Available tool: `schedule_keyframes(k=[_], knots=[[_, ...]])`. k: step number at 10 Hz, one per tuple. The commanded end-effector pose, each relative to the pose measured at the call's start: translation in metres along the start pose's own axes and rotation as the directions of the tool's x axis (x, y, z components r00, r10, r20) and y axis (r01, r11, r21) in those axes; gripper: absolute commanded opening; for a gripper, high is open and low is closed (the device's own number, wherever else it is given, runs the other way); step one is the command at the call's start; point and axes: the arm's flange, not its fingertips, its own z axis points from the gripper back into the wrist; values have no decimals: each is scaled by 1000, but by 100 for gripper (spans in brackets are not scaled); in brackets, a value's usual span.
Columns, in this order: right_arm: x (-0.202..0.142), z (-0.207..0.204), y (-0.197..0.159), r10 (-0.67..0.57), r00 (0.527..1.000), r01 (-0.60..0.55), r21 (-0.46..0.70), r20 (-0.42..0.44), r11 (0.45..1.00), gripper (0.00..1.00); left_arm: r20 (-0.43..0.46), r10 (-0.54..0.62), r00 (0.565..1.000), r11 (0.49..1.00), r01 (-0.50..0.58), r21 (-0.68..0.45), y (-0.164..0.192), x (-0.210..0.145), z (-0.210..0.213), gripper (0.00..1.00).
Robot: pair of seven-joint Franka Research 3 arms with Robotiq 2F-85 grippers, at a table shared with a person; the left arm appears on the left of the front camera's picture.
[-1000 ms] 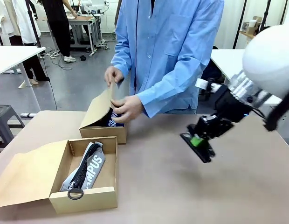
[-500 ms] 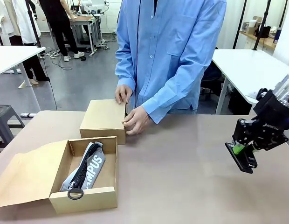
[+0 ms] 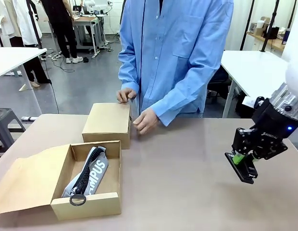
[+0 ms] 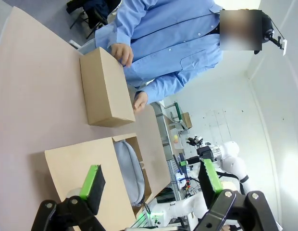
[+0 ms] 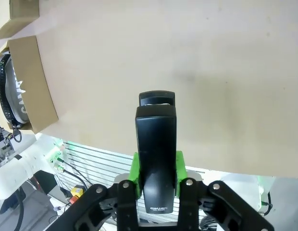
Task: Place items inside the box.
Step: Pick up a Pencil pouch or Stapler and place it inside the Mailer Box closest to the robot.
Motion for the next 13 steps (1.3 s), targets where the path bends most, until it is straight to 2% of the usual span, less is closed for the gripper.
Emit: schedule_keyframes(k=[1, 3, 4, 6, 8, 9, 11, 13], knots=[[1, -8, 5, -20, 999, 21, -7, 40, 1000, 32, 12, -20, 1000, 1000, 21, -19, -2, 0, -1, 100], [3, -10, 22, -15, 997, 16, -9, 78, 1000, 32, 12, -20, 1000, 1000, 21, -19, -2, 0, -1, 100], [3, -14, 50, 9, 994, -8, -4, 105, 1000, 32, 12, -20, 1000, 1000, 21, -19, -2, 0, -1, 100], [10, -26, 134, 115, 981, -118, 10, 155, 993, 32, 12, -20, 1000, 1000, 21, -19, -2, 0, -1, 100], [11, -41, 231, 232, 961, -238, 21, 153, 971, 32, 12, -20, 1000, 1000, 21, -19, -2, 0, -1, 100], [9, -51, 273, 211, 968, -218, 41, 136, 975, 32, 12, -20, 1000, 1000, 21, -19, -2, 0, -1, 100], [8, -91, 342, 225, 968, -225, -14, 108, 974, 32, 12, -20, 1000, 1000, 21, -19, -2, 0, -1, 100], [9, -120, 385, 243, 964, -239, -44, 112, 970, 32, 12, -20, 1000, 1000, 21, -19, -2, 0, -1, 100]])
